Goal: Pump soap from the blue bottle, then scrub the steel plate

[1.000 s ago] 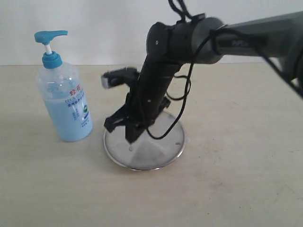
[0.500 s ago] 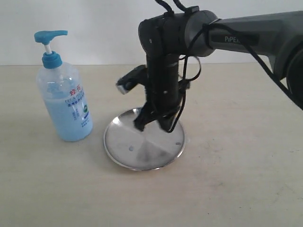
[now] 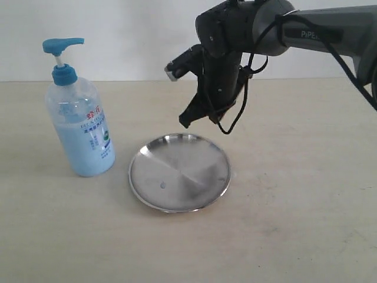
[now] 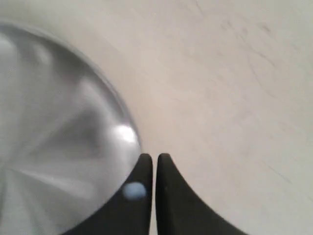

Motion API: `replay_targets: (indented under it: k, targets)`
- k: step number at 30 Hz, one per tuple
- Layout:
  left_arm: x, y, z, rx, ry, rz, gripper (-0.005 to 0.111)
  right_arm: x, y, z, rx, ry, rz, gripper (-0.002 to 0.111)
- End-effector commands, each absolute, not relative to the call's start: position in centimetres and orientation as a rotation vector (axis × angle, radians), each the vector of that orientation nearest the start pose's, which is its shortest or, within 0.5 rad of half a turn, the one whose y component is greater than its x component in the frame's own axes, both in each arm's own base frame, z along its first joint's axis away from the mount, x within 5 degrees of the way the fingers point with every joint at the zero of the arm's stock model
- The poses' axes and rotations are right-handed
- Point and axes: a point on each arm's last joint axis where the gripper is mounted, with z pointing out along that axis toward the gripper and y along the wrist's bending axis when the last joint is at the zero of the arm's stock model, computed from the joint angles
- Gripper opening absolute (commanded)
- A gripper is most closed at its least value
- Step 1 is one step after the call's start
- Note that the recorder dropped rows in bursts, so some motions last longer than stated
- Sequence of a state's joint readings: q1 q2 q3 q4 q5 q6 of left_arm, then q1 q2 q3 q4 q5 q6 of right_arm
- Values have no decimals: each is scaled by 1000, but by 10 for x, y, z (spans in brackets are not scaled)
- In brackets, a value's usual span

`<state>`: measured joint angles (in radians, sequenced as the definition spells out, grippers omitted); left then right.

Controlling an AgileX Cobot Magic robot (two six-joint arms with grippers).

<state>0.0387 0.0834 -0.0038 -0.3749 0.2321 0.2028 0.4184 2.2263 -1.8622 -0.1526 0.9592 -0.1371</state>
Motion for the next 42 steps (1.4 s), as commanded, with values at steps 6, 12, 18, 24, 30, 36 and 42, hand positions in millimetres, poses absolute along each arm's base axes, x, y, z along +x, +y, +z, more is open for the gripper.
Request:
replay_targets:
  k: [6,12,18,24,30,36,42]
  targets:
    - [62,-5,189,-131,1781,-173,4,448,177,196,-780,2609,-327,0]
    - [62,-5,189,-131,1781,-173,4,428,216,192,-1164,2538,297,0]
    - [62,-5,189,-131,1781,-173,4,435,177,189,-929,2747,-247,0]
    - [62,-5,189,-131,1781,-173,4,446,210,193,-833,2538,235,0]
    - [62,-5,189,-131,1781,-173,4,414,200,167,-1237,2838,266,0]
    - [62,-5,189,-131,1781,-173,4,449,190,160,-730,2718,13,0]
    - [62,-5,189,-131,1781,-173,4,409,221,158,-1366,2687,662,0]
